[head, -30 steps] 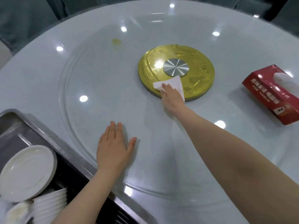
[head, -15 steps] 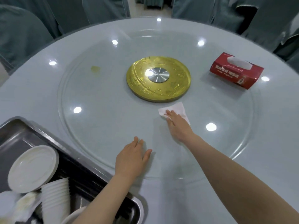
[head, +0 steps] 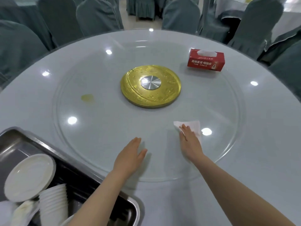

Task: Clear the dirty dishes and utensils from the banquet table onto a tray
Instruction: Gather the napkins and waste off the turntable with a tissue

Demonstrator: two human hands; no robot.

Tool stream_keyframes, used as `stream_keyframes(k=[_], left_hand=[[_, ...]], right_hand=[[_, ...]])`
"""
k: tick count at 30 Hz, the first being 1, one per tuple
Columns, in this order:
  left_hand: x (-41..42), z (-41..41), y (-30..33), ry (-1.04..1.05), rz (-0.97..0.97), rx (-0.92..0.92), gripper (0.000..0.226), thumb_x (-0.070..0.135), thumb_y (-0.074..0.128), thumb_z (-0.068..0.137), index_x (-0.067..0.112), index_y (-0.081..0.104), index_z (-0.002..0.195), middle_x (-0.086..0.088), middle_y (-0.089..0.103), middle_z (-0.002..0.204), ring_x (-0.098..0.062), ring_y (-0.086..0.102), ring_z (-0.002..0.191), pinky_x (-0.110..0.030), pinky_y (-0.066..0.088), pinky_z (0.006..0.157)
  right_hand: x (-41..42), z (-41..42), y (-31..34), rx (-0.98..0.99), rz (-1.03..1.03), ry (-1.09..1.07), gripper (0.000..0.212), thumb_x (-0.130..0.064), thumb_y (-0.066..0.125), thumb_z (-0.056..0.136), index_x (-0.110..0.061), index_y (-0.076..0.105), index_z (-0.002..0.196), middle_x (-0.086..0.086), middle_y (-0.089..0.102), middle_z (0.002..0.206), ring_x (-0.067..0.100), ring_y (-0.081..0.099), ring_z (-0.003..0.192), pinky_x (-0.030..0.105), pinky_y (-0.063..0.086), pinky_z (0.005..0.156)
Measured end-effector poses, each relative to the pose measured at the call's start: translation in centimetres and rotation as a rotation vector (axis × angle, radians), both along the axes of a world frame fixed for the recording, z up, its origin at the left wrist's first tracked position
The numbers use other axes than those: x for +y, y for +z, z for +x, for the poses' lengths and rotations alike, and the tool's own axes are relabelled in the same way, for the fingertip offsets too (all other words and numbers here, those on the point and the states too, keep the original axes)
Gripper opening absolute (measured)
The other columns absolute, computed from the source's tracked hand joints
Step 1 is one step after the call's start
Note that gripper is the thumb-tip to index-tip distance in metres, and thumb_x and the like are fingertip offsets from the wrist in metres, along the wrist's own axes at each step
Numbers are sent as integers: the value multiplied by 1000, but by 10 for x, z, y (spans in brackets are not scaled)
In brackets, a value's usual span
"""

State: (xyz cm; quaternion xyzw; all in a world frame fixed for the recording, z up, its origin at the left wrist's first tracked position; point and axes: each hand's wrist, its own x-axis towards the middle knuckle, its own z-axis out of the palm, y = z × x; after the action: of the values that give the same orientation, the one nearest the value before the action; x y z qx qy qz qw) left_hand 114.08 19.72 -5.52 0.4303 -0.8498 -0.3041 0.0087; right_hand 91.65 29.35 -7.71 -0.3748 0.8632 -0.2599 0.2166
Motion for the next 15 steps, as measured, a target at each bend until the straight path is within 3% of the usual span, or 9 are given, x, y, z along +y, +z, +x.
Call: stream_keyframes(k=[7, 12, 15], left_hand=[[-34, 41, -9, 150, -13, -66, 71, 40, 44, 99, 13, 9, 154, 0, 7, 162, -13, 4, 149, -29, 12, 117], [-76, 73, -10, 238, -114, -328, 95, 47, 56, 91, 3, -2, 152, -18, -6, 161, -31, -2, 148, -40, 9, 120], [-105, 91, -4, 296, -125, -436, 105, 59, 55, 86, 0, -3, 151, -22, -6, 159, -35, -2, 148, -43, 10, 119]], right_hand=[[-19, 32, -11, 48, 40, 215, 46, -24, 25, 106, -12, 28, 150, 2, 18, 160, 16, 7, 149, 30, -1, 117], [-27, 45, -19, 143, 67, 430, 46, -24, 27, 105, -13, 28, 150, 4, 16, 161, 20, 7, 149, 33, 0, 117], [-21, 28, -20, 162, 79, 439, 45, -23, 27, 105, -16, 30, 149, 1, 16, 161, 17, 7, 148, 27, -1, 116]])
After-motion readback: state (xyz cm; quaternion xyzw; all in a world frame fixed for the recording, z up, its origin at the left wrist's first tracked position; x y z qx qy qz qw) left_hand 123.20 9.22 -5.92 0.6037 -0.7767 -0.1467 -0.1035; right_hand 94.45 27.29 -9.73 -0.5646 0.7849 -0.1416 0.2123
